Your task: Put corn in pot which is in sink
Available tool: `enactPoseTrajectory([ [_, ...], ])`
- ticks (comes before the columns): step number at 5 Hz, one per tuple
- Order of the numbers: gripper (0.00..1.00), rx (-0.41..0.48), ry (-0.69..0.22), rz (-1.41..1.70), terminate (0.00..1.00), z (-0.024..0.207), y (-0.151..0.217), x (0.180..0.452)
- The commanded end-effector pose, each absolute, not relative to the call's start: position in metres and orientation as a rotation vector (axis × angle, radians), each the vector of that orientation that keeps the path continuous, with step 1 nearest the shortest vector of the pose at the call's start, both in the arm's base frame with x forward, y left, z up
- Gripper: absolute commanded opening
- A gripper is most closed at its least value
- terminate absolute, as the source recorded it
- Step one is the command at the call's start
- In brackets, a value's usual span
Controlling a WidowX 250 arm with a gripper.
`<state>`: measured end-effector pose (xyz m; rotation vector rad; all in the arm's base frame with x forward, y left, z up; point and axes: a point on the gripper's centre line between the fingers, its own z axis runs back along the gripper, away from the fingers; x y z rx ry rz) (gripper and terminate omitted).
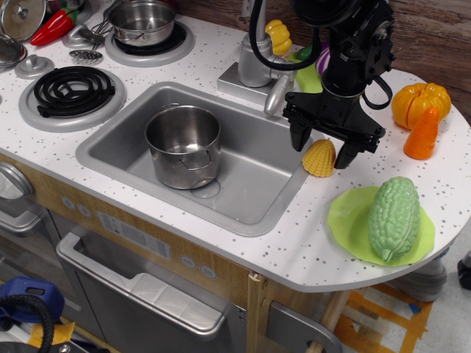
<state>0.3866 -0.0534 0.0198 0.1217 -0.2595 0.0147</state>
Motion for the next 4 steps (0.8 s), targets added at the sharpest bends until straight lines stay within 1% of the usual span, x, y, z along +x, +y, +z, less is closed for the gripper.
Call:
enactPoseTrajectory([
  [1,0.00,0.124,-0.308,0.016,0.00,0.031,-0.051,0.391],
  [2,0.00,0.159,-0.264,-0.022,0.00,0.056,-0.033,0.394],
  [3,0.00,0.263,-0.236,-0.088,0.00,0.078,-0.010,0.394],
  [4,0.00,0.340,-0.218,-0.125,0.00,0.089,0.011,0.392],
])
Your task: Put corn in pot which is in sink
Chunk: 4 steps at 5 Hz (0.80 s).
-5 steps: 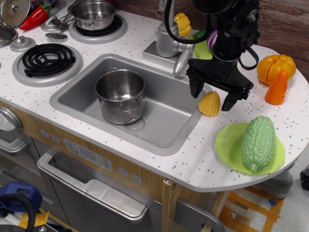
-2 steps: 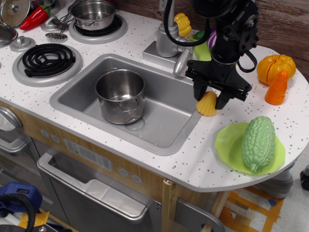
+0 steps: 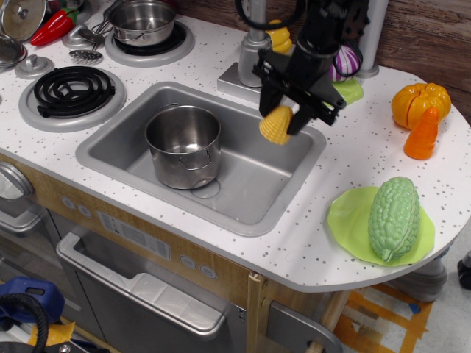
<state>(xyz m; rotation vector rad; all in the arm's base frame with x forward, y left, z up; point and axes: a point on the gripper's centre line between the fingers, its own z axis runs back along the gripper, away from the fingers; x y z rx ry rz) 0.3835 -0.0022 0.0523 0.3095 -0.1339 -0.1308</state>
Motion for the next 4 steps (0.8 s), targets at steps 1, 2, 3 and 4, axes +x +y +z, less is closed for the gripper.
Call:
enactPoseTrajectory([
  [1,0.00,0.417,-0.223,-0.161,0.00,0.096,0.034,0.386],
  [2,0.00,0.460,-0.243,-0.192,0.00,0.095,0.057,0.385],
  [3,0.00,0.516,-0.291,-0.226,0.00,0.082,0.087,0.382],
  [4,0.00,0.490,-0.301,-0.250,0.00,0.068,0.115,0.377],
])
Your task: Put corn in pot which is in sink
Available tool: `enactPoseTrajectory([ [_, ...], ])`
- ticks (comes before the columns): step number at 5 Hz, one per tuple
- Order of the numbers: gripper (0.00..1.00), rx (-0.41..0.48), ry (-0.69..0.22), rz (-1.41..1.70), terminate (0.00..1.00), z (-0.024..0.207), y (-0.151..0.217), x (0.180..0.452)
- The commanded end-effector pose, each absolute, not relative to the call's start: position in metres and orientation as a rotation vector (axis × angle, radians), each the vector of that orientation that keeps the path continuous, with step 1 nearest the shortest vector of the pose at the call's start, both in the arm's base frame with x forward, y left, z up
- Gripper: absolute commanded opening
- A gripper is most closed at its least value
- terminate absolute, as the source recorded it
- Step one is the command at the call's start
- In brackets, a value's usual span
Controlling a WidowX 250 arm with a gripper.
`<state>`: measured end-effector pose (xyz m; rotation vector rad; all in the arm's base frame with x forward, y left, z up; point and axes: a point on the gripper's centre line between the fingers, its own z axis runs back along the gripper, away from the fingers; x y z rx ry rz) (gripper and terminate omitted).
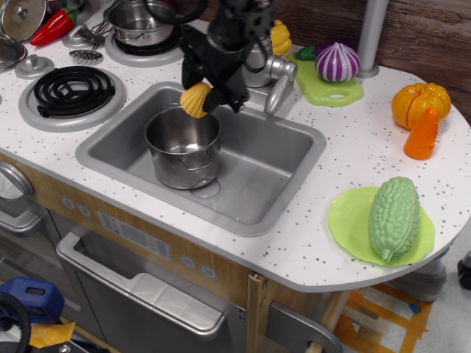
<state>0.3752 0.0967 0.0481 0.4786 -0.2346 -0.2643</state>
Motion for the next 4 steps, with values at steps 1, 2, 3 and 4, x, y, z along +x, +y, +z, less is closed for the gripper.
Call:
enactPoseTrajectory([
  [1,0.00,0.472,-0.312,-0.279,0.00,0.0574,0.1324,0.3715],
  [2,1.00,0.478,-0.313,-0.322,0.00,0.0541,0.1379,0.3701],
  [3,1.00,0.478,-0.313,-0.322,0.00,0.0541,0.1379,0.3701],
  [4,1.00,0.478,-0.313,-0.322,1.00,0.0541,0.1379,0.3701],
])
